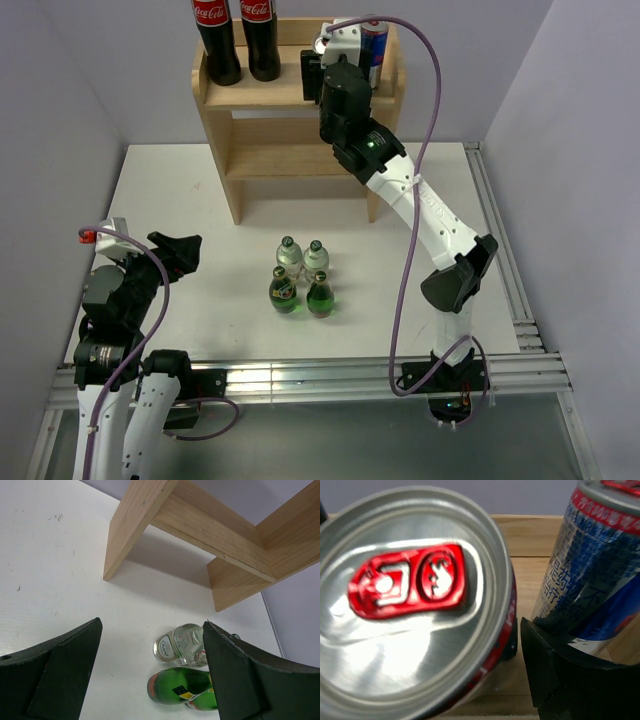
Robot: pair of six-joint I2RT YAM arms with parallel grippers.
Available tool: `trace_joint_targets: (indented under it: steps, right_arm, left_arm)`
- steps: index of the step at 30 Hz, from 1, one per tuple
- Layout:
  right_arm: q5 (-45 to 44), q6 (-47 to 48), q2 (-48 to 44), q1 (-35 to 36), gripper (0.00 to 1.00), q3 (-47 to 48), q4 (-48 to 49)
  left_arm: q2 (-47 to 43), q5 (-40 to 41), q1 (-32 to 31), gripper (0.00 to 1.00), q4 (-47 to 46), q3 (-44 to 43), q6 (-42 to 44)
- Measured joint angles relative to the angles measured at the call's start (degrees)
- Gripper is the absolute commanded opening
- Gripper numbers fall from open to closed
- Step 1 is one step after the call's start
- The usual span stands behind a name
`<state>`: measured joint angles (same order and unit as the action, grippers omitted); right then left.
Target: Place and organize the beverage onto the shelf
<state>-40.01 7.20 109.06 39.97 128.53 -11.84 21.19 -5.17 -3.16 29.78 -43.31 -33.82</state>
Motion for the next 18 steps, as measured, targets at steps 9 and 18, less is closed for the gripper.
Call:
trace_joint_targets:
  steps: [9,18]
  right_arm:
    - [-0.9,0.4,1.8,-0.5,0.75,0.0,0.8]
    - [-1.4,1.0,1.8,-1.3,0.51,0.0,1.9]
  left_arm:
    - [0.0,0.0,0.1,0.88,0.0,0.0,0.0]
    - [0.0,0.0,0.3,0.89,0.0,0.0,0.0]
